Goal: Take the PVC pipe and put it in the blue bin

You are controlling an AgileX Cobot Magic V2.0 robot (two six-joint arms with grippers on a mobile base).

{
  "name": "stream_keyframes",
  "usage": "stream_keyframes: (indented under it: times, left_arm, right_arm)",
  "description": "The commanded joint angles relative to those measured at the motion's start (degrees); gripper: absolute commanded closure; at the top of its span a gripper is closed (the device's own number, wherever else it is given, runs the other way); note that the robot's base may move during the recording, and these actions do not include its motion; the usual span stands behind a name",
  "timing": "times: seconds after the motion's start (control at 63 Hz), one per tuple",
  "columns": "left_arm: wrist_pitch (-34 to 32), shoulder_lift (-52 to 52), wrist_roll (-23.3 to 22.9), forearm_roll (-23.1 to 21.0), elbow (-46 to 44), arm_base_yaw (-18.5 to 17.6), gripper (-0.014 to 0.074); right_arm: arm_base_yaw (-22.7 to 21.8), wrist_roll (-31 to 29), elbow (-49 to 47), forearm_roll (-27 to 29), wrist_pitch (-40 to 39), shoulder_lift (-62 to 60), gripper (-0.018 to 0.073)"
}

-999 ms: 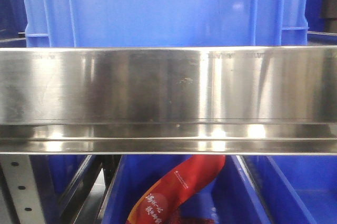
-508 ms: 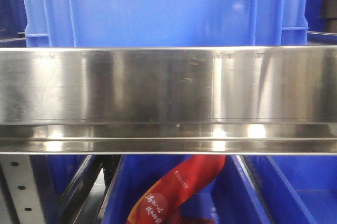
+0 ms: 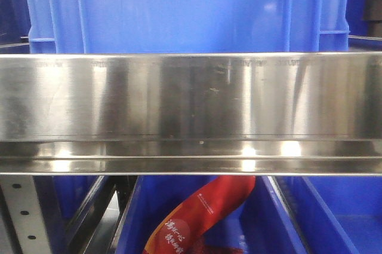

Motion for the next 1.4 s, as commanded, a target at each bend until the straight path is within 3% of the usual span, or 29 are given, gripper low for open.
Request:
stream_keyframes:
  times: [0.0,0.412,0.555,0.619,0.682,0.746,0.809,0.857,1.094,1.38]
  left_arm:
    - [-0.61,-0.26,-0.43,0.05,-0.07,-0.47,0.0707]
    - [-0.61,-0.26,-0.43,0.05,-0.07,-0.47,0.0707]
    - [-0.61,-0.26,-0.43,0.05,-0.07,-0.47,0.0707]
    - [-0.61,-0.26,-0.43,0.05,-0.07,-0.47,0.0707]
    - [-0.61,-0.26,-0.43,0.05,-0.07,-0.47,0.0707]
    - [-0.61,-0.26,-0.43,0.05,-0.07,-0.47,0.0707]
    - [-0.61,-0.26,-0.43,0.05,-0.07,-0.47,0.0707]
    - [-0.61,-0.26,-0.43,0.05,-0.07,-0.47,0.0707]
    - [-0.61,-0.26,-0.43,0.05,-0.07,-0.47,0.0707]
    - [-0.61,-0.26,-0.43,0.05,-0.07,-0.47,0.0707]
  right_arm:
    - [0.0,-0.08,0.02,-0.43,-1.02,-0.33,0.0722]
    - [0.0,-0.08,0.02,-0.43,-0.54,-0.33,0.0722]
    - [0.0,-0.06,0.02,-0.51,-3.87,0.74,0.0722]
    - [0.0,0.04,0.02,-3.14,-5.4,0.85,0.0722]
    - [0.0,4.04,0.02,-8.04,-6.43,0.85,0.0722]
    - [0.0,12.75,0.02,-15.22,-6.41,0.85,0.0722]
    - [0.0,21.62,0.02,-19.06,-6.07,0.85,0.0722]
    - [0.0,24.3,0.02,-20.37,-5.79,0.85,0.0722]
    - [-1.54,24.95,2.89,-24.94,-6.06,-2.65,0.0722]
    - [-9.56,24.95,7.19,-24.94,-6.19,-9.65,0.0722]
